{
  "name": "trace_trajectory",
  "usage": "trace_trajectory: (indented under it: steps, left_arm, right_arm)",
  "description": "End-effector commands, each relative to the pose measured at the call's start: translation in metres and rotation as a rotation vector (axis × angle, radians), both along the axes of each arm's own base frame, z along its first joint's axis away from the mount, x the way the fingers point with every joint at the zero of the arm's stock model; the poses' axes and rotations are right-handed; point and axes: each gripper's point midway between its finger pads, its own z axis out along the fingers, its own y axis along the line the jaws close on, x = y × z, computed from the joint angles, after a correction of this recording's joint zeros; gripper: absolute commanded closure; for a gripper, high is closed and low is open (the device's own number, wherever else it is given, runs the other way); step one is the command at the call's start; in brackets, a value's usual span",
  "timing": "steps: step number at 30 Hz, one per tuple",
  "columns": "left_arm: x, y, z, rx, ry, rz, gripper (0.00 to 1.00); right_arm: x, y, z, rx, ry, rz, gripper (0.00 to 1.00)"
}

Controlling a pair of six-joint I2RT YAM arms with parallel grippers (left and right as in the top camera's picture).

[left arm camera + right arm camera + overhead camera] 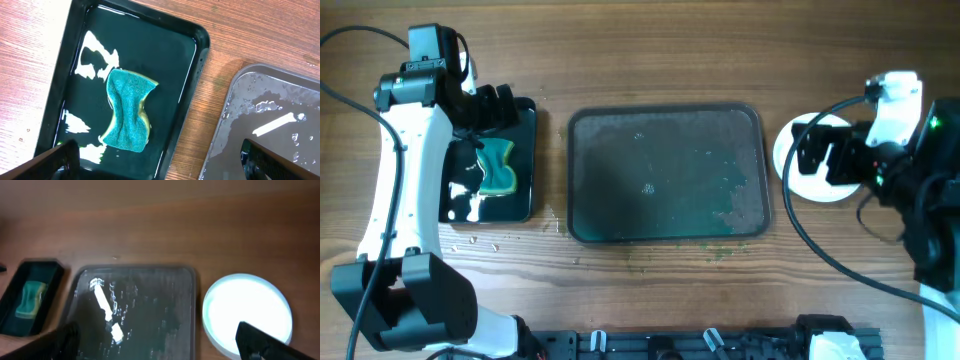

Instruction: Clean dirty plates on tray and stack at the side

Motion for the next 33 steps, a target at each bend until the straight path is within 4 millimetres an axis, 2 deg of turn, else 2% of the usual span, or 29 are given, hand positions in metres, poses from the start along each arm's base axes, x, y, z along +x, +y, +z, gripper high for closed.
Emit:
trace_trajectory:
  steps: [1, 2, 6, 8, 11, 12, 14, 18, 33]
  left_arm:
    - [0.001, -0.003, -0.001, -0.018, 0.000, 0.001, 0.00]
    - [0.001, -0.003, -0.001, -0.018, 0.000, 0.001, 0.00]
    - [0.001, -0.003, -0.001, -0.018, 0.000, 0.002, 0.00]
    - [0.001, -0.003, -0.001, -0.018, 0.000, 0.002, 0.00]
    - [0.001, -0.003, 0.000, -0.018, 0.000, 0.002, 0.00]
    - [0.001, -0.003, -0.001, -0.018, 0.000, 0.002, 0.00]
    - [0.001, -0.003, -0.001, -0.018, 0.000, 0.001, 0.00]
    - [0.001, -0.003, -0.001, -0.018, 0.000, 0.002, 0.00]
    - [0.001, -0.003, 0.000, -0.018, 0.000, 0.002, 0.00]
  right_arm:
    - [0.000, 0.007, -0.006, -0.038, -0.143, 0.056, 0.00]
    - [-0.001, 0.011, -0.007, -0.049, -0.209, 0.073, 0.00]
    - [-0.023, 0.024, -0.032, -0.061, -0.493, 0.118, 0.00]
    - [-0.037, 0.027, -0.066, -0.059, -0.588, 0.129, 0.00]
    - [-0.044, 0.028, -0.114, -0.062, -0.635, 0.119, 0.00]
    - [-0.045, 0.029, -0.127, -0.060, -0.655, 0.122, 0.00]
    - [-0.047, 0.029, -0.140, -0.058, -0.684, 0.124, 0.00]
    - [-0.048, 0.029, -0.157, -0.058, -0.684, 0.124, 0.00]
    - [-0.048, 0.029, -0.157, -0.056, -0.685, 0.122, 0.00]
